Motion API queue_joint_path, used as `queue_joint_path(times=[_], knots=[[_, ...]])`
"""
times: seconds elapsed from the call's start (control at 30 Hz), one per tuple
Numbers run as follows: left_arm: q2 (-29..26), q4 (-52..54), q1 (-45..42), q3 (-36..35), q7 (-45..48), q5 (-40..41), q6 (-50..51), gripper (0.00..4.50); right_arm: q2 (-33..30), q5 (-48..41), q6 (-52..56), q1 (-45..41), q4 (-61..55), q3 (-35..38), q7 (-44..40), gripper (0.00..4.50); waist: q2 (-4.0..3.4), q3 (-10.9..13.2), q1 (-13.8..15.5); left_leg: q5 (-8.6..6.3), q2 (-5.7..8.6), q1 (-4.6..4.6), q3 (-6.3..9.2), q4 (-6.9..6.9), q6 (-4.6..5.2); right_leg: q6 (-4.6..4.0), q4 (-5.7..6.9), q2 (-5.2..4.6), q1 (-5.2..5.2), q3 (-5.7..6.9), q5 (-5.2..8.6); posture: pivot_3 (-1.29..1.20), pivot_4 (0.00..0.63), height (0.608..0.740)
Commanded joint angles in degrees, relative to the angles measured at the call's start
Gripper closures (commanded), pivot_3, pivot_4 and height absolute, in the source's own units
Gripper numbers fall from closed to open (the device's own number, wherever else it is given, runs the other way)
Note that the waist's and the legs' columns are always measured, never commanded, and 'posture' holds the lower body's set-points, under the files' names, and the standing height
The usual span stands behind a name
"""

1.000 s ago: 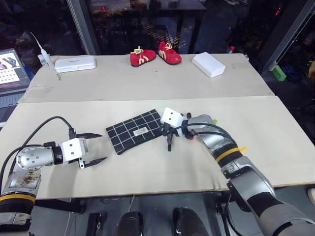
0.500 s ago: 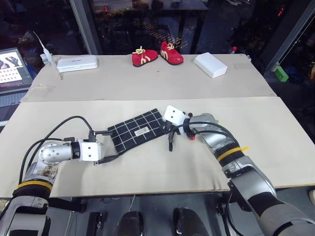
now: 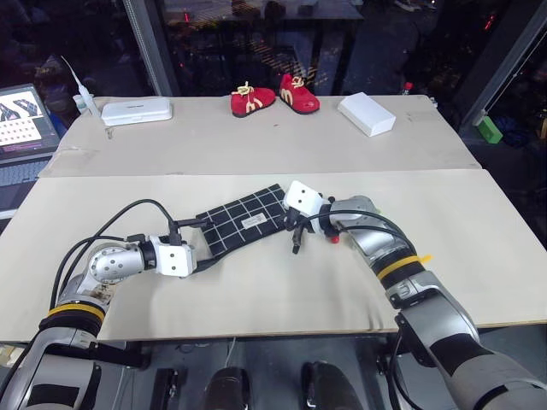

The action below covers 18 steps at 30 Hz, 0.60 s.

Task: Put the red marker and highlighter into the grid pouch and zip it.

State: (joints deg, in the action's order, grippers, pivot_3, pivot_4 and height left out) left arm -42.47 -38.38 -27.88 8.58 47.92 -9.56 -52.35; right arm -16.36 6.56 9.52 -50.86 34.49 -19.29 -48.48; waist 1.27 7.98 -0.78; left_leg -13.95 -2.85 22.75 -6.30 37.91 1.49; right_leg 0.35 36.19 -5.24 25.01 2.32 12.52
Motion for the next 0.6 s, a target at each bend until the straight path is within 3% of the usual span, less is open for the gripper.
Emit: queue_joint_path(times=[0.03,0.2,0.4,0.6], knots=[[-0.6,-0.4,0.2,1.2,1.0,0.5,0.2,0.0,1.7,-1.1,-1.3,-5.2,2.3,5.2,7.0,4.49,0.0,0.0,-0.1,0.01,0.0,0.01,-0.01,0.0,-0.01,0.0,0.0,0.0,0.01,0.0,0.0,0.0,0.15,0.74],[-1.2,0.2,1.0,1.3,2.1,2.0,0.6,0.0,2.1,-1.2,-1.1,-8.6,8.4,7.2,9.1,4.49,-0.01,0.0,-0.2,0.02,-0.02,0.02,-0.01,-0.01,-0.03,-0.02,0.0,0.02,0.04,0.01,-0.01,0.0,0.15,0.74],[-1.3,1.9,1.2,0.8,2.0,3.4,2.0,0.0,2.2,1.1,-1.5,-5.8,11.0,3.1,3.3,4.49,-0.01,0.0,-0.3,0.0,-0.02,0.1,-0.01,-0.01,0.0,-0.01,0.0,0.01,0.04,0.02,-0.01,0.0,0.15,0.74],[-1.6,3.3,1.9,0.3,1.7,3.9,2.9,0.0,2.0,7.1,-5.2,-4.4,16.0,-1.5,6.3,4.49,-0.04,0.0,-0.4,0.0,-0.02,0.01,-0.03,-0.01,0.0,0.0,-0.01,0.01,0.03,-0.01,-0.01,0.0,0.15,0.74]])
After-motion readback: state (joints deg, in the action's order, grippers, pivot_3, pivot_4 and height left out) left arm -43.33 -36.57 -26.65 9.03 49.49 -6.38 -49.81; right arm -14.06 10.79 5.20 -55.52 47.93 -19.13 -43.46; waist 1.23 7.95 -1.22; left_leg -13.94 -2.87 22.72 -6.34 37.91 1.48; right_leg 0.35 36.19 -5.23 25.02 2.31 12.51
